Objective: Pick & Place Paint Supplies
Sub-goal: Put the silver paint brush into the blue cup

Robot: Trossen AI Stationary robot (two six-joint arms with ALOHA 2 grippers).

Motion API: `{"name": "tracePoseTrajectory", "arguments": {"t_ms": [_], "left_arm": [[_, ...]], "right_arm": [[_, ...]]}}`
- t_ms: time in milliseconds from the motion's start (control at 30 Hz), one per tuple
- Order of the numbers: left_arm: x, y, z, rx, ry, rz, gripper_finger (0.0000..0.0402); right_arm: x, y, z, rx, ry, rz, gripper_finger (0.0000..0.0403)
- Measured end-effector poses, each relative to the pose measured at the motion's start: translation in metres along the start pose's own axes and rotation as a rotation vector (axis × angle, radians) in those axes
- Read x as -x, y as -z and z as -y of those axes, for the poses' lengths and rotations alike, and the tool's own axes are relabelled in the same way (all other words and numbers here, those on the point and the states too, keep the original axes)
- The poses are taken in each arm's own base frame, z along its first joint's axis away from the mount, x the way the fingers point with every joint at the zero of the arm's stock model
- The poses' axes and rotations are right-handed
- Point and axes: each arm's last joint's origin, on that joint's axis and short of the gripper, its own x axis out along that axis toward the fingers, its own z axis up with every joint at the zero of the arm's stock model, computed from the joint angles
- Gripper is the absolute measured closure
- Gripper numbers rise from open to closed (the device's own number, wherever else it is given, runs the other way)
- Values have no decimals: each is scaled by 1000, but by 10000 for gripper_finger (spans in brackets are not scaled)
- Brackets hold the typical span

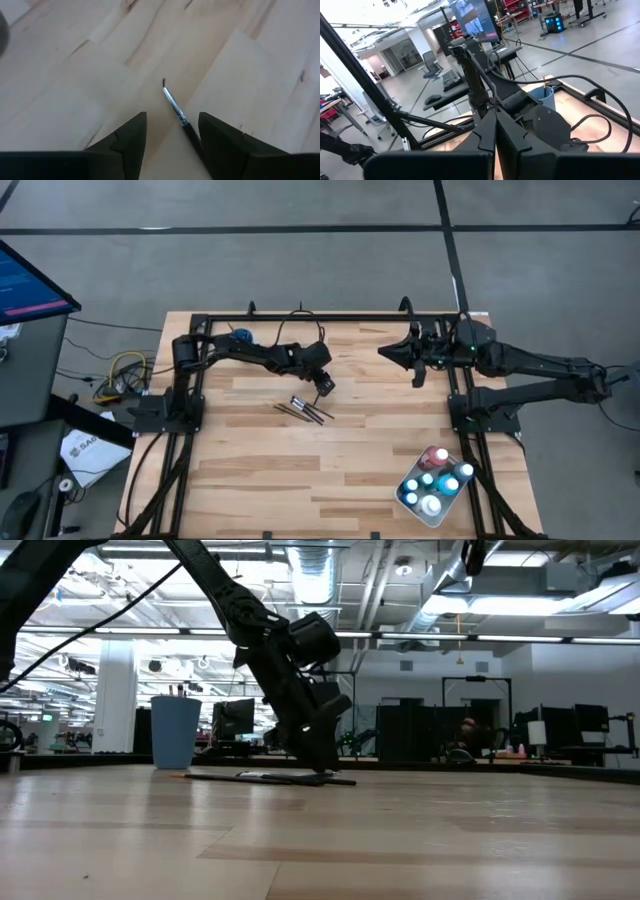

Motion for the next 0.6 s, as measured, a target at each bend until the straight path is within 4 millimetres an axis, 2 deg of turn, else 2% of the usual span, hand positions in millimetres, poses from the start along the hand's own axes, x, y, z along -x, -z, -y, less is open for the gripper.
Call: {"name": "tracePoseTrajectory", "arguments": {"t_ms": [100,200,367,467,600], "left_arm": [[-3,1,0,11,-8,-3,235],[-4,1,0,26,-10,-6,259],[-4,2,-2,26,-18,-13,340],[-4,1,-6,30,20,-27,389],[-5,-1,-10,53,36,-30,395]], "right_arm": [[0,1,0,-2,5,-11,402],[0,1,0,-7,-14,-17,402],[2,-6,-6,42,-170,13,402],[10,-12,-6,84,-210,38,403],[17,-14,-2,101,-181,45,403]]}}
